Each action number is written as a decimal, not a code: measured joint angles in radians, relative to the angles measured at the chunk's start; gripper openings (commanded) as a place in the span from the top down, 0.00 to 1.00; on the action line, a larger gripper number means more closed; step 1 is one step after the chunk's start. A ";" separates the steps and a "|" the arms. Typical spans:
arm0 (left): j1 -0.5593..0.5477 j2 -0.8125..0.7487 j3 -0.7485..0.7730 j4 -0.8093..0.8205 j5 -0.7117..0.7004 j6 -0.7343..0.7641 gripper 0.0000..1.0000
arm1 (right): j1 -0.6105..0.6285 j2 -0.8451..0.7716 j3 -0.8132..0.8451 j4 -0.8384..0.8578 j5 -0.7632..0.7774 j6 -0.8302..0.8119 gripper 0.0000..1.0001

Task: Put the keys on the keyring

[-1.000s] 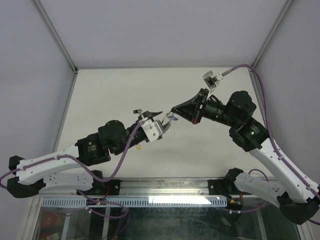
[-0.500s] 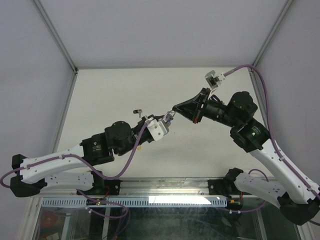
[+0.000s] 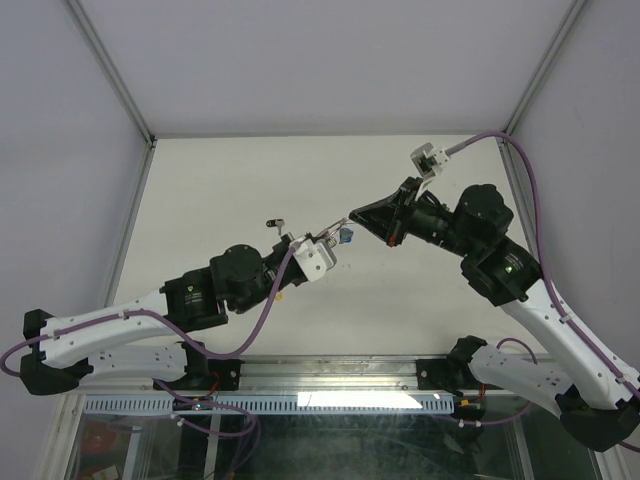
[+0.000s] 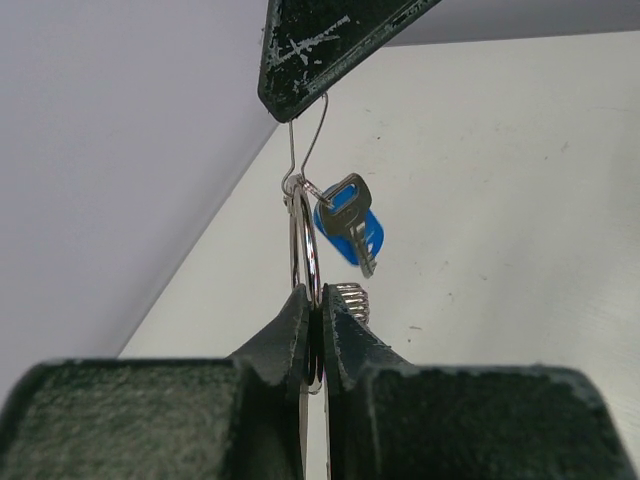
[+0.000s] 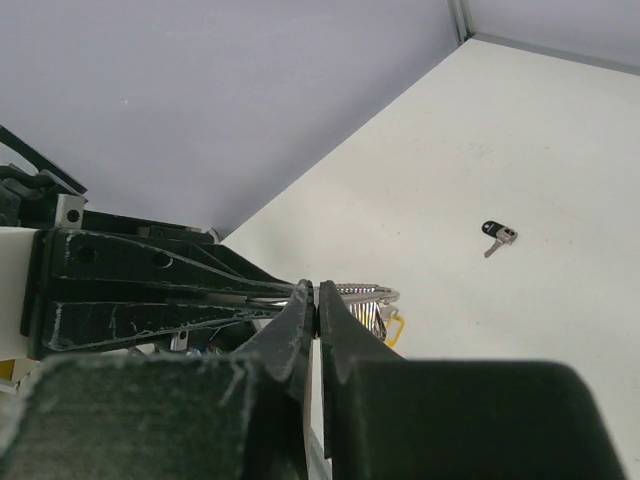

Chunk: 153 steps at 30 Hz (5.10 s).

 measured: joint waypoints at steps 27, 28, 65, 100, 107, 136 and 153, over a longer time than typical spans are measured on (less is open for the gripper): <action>0.000 0.019 0.103 -0.200 0.156 -0.065 1.00 | 0.000 -0.222 -0.138 0.043 -0.018 -0.413 0.53; 0.000 0.024 0.115 -0.214 0.171 -0.072 1.00 | 0.000 -0.223 -0.147 0.057 -0.050 -0.437 0.53; 0.003 0.063 0.210 -0.362 0.296 -0.103 0.77 | 0.025 -0.096 -0.170 -0.014 -0.469 -0.791 1.00; 0.003 -0.175 -0.222 0.166 0.085 -0.233 0.51 | 0.025 -0.184 -0.074 0.021 -0.298 -0.730 1.00; 0.002 -0.143 -0.256 0.314 0.048 -0.218 0.51 | 0.025 -0.184 -0.074 0.033 -0.224 -0.703 1.00; -0.001 -0.015 -0.111 0.151 -0.119 -0.361 0.61 | 0.025 -0.180 -0.070 0.074 -0.085 -0.645 1.00; -0.002 -0.004 -0.111 0.234 -0.111 -0.359 0.64 | 0.025 -0.180 -0.070 0.074 -0.081 -0.623 1.00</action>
